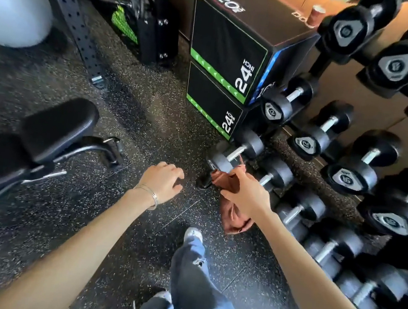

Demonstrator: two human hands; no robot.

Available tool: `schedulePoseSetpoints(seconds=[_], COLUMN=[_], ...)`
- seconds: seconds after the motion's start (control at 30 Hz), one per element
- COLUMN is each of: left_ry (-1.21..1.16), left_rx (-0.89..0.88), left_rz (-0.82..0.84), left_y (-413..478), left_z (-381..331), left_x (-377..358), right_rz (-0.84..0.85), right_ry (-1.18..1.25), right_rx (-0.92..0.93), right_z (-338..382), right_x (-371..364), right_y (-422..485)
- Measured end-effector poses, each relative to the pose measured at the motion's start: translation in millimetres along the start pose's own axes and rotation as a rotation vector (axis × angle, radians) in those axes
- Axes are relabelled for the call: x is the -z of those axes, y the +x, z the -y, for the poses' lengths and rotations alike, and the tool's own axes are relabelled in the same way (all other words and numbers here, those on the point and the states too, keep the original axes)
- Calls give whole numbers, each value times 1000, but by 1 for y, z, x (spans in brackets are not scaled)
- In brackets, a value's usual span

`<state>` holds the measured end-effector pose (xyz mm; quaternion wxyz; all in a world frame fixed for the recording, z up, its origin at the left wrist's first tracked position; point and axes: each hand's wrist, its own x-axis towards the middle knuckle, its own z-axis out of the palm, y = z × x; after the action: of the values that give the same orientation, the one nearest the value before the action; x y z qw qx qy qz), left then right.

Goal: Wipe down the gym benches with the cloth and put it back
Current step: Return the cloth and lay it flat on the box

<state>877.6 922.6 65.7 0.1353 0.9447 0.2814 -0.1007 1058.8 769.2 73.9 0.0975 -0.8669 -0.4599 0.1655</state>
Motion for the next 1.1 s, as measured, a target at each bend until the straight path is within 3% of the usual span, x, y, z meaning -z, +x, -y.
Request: schedulePoseSetpoints(seconds=[0.63,1.1], left_ry=[-53,50], left_rx=[59,-195], left_rz=[0,13], left_y=[264,452], left_z=[92,239], left_x=[94,191], right_rz=[113,-30], right_ry=[94,177], right_rx=[57,-154], right_z=[5,88], right_x=[58,77], right_y=[314,506])
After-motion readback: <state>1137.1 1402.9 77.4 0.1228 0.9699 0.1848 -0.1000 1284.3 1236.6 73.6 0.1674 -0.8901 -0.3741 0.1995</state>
